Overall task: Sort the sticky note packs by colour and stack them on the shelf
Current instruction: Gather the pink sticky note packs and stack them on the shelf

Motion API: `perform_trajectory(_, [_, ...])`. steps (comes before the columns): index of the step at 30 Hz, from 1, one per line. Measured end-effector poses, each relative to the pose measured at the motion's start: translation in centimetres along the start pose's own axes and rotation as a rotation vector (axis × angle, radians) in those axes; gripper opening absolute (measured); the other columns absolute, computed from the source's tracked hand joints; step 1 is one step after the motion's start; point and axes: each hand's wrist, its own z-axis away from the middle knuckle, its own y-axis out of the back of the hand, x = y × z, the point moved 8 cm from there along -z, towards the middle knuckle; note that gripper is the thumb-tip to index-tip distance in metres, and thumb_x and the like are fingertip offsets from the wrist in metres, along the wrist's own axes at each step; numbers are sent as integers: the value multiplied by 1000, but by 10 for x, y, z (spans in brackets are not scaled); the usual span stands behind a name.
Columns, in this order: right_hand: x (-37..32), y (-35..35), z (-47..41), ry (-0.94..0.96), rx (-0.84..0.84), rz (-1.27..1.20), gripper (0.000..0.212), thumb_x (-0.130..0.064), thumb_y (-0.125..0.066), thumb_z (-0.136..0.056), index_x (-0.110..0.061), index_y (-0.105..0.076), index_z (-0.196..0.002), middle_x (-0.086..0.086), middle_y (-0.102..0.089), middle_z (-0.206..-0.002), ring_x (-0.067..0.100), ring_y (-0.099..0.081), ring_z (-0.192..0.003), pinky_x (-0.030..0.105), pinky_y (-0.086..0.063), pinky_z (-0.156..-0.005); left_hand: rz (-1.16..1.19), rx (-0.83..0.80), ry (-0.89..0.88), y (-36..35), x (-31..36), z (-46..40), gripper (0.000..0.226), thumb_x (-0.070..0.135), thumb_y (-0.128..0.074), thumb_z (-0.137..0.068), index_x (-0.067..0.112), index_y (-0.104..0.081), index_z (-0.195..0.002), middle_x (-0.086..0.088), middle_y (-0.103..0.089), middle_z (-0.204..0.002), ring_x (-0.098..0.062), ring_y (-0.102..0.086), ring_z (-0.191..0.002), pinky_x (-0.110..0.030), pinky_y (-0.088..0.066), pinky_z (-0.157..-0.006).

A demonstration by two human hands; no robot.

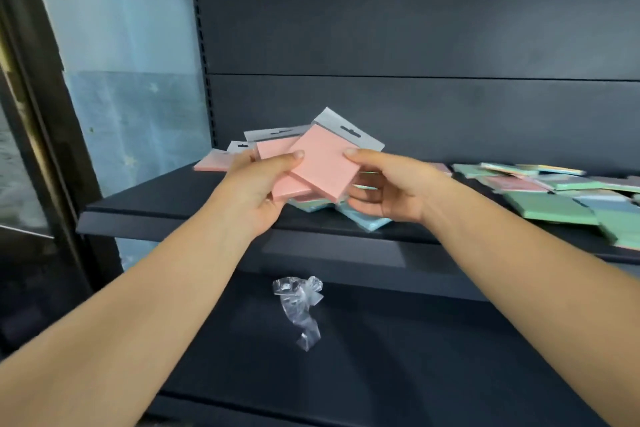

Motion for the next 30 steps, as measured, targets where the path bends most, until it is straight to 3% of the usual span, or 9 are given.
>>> perform_trajectory(3, [-5, -41, -35, 16, 15, -35, 10, -17, -63, -86, -17, -58, -78, 0, -61, -73, 12, -63, -48, 23, -56, -48, -30, -54, 8, 28, 14, -35, 16, -6, -56, -85, 5, -61, -96, -7, -71, -84, -18, -69, -73, -32, -58, -61])
perform_trajectory(7, [-9, -89, -85, -27, 39, -17, 8, -12, -58, -90, -14, -55, -82, 4, -60, -74, 13, -61, -39, 26, -55, -43, -87, -81, 90, 74, 36, -94, 25, 4, -43, -94, 10, -62, -80, -3, -71, -64, -14, -67, -64, -30, -57, -62])
perform_trajectory(10, [-14, -104, -113, -12, 93, 38, 11, -11, -59, -89, -16, -54, -80, 1, -58, -73, 8, -59, -36, 21, -52, -40, -173, -43, 140, 111, 46, -146, 20, 5, -42, -96, 13, -56, -84, -5, -67, -78, -15, -62, -70, -26, -55, -56])
perform_trajectory(12, [-15, -110, -129, -19, 125, 58, 12, -10, -59, -89, -16, -54, -79, 1, -58, -72, 11, -61, -45, 20, -52, -39, -303, -13, 169, 132, 47, -179, 17, 7, -46, -95, 15, -53, -83, -3, -62, -80, -14, -59, -68, -21, -52, -44])
perform_trajectory(18, [-11, -126, -163, -120, 131, 201, 15, -7, -56, -90, -14, -53, -77, 2, -57, -74, 16, -57, -65, 23, -52, -43, -707, -47, 183, 158, 41, -238, 11, 5, -57, -89, 10, -52, -80, -3, -58, -81, -11, -53, -64, -18, -48, -44])
perform_trajectory(22, [-2, -133, -176, -195, 91, 258, 17, 0, -52, -90, -10, -52, -76, 5, -54, -75, 19, -55, -68, 26, -53, -43, -1033, -39, 97, 171, 41, -261, 29, 22, -70, -82, 4, -61, -102, -7, -59, -85, -17, -48, -69, -26, -39, -62])
perform_trajectory(26, [3, -138, -182, -224, 72, 254, 17, 2, -53, -89, -8, -53, -75, 6, -56, -75, 19, -55, -68, 26, -54, -44, -1157, -49, 97, 172, 39, -266, 42, 29, -70, -81, 5, -61, -114, -13, -61, -118, -26, -55, -101, -30, -39, -83])
perform_trajectory(28, [7, -141, -183, -233, 76, 255, 17, 1, -53, -89, -9, -53, -75, 6, -56, -74, 17, -55, -67, 24, -53, -43, -1186, -48, 81, 172, 40, -268, 40, 29, -68, -83, 3, -61, -113, -12, -60, -118, -26, -55, -107, -29, -38, -84])
perform_trajectory(30, [12, -147, -186, -243, 79, 239, 17, 1, -54, -89, -8, -53, -74, 6, -56, -72, 16, -55, -65, 23, -53, -44, -1160, -49, 79, 175, 41, -270, 29, 28, -64, -86, 4, -61, -103, -13, -60, -110, -23, -54, -96, -28, -42, -79])
